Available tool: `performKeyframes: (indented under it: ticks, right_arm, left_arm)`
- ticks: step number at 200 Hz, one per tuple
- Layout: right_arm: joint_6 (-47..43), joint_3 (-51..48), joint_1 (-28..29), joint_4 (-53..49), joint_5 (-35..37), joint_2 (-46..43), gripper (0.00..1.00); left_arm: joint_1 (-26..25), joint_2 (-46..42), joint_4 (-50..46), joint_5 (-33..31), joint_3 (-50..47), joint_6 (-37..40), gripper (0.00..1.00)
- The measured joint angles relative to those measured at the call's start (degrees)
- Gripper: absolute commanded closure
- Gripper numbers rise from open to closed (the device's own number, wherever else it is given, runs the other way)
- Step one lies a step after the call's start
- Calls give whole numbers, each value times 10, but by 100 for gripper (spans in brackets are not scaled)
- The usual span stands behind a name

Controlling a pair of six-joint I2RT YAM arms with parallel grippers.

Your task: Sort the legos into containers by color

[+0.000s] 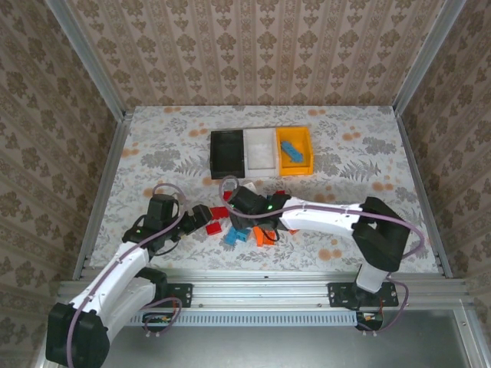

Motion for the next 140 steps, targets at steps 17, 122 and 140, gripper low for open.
performKeyframes:
  ticks: [17, 122, 140]
  right_arm:
    - [5, 13, 8, -2, 0, 20, 26]
    - [47, 59, 10, -19, 30, 76, 44]
    - [54, 59, 12, -23, 31, 78, 48]
  left_arm:
    - [0, -6, -1, 0, 0, -2, 0]
    - [0, -49, -23, 0, 0, -2, 0]
    - [0, -50, -24, 0, 0, -2, 0]
